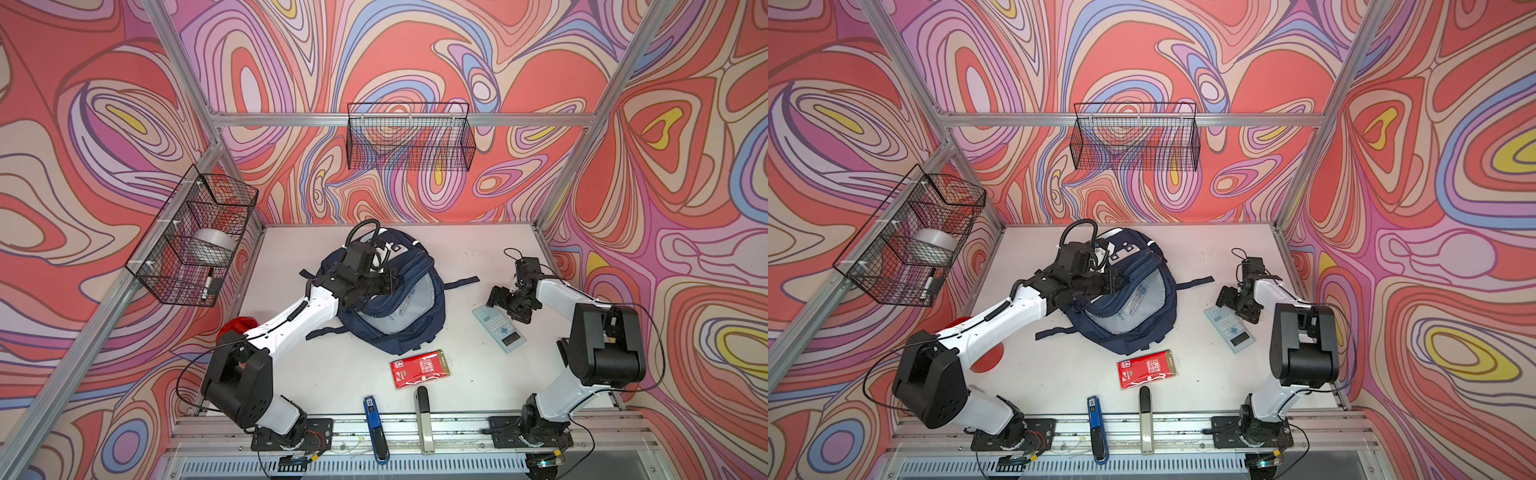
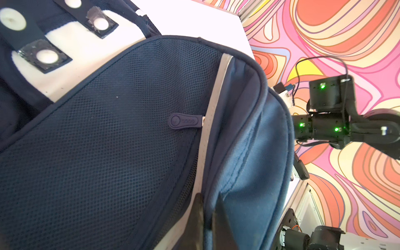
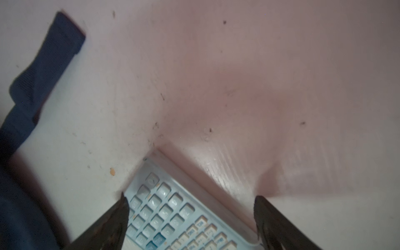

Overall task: Pack books, pencil case, and school supplies into a backpack
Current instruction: Pick up the calculator from the middle-right of the table.

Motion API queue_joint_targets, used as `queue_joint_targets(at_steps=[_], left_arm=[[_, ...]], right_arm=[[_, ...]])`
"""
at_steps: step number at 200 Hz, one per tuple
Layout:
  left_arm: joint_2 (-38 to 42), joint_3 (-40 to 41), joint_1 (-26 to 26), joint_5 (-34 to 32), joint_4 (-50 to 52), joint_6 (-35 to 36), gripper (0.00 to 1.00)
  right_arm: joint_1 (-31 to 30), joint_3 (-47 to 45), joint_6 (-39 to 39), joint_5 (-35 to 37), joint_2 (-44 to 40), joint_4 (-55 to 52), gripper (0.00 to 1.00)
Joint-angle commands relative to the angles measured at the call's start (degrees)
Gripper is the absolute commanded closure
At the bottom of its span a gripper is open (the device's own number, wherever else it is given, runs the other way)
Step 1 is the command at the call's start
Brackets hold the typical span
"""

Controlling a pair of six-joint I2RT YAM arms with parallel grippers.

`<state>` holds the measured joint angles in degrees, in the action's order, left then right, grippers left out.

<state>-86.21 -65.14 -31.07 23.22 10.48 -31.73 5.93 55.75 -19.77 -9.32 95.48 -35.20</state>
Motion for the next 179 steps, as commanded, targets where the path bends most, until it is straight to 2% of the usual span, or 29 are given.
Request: queue_joint_targets(at_steps=[1, 40, 45, 52, 68, 88, 121, 147, 179], left_arm=[[0.9, -0.1, -0.5, 4.0, -2.4, -0.6, 1.00], [1.1, -0.2, -0.5, 3.9, -2.2, -0.6, 1.00], [1.1, -0.3, -0.5, 3.8, -2.0, -0.5, 1.00], [1.3, -0.3, -0.5, 3.6, -1.9, -0.4, 1.00], [1.7, -0.4, -0.5, 3.1, -1.5, -0.1, 1.00], [1.9, -0.5, -0.4, 2.9, -1.3, 0.0, 1.00], [2.5, 0.1, -0.4, 3.3, -1.1, -0.4, 1.00], [3.1, 0.8, -0.4, 3.3, -1.7, -0.8, 1.00], [3.4, 0.8, -0.4, 2.5, -1.4, -0.8, 1.00]], right_arm=[[0.1, -4.3, 0.4, -4.3, -3.4, -0.5, 0.09], [-0.4, -7.7, -0.6, -6.8, -8.9, -3.5, 0.12], [-0.9, -8.0, -0.9, -6.6, -9.9, -3.9, 0.07], [-2.3, -8.0, -1.2, -5.3, -10.7, -5.0, 0.02], [-7.7, -7.3, -1.9, 0.9, -11.5, -7.9, 0.02], [-12.4, -6.7, -2.8, 7.1, -10.8, -10.0, 0.02], [-12.9, -4.6, -2.0, 6.2, -8.6, -12.2, 0.02], [-14.4, -2.9, -1.5, 8.7, -5.8, -12.9, 0.03], [-19.8, -1.3, -4.2, 11.7, -3.3, -12.1, 0.05]])
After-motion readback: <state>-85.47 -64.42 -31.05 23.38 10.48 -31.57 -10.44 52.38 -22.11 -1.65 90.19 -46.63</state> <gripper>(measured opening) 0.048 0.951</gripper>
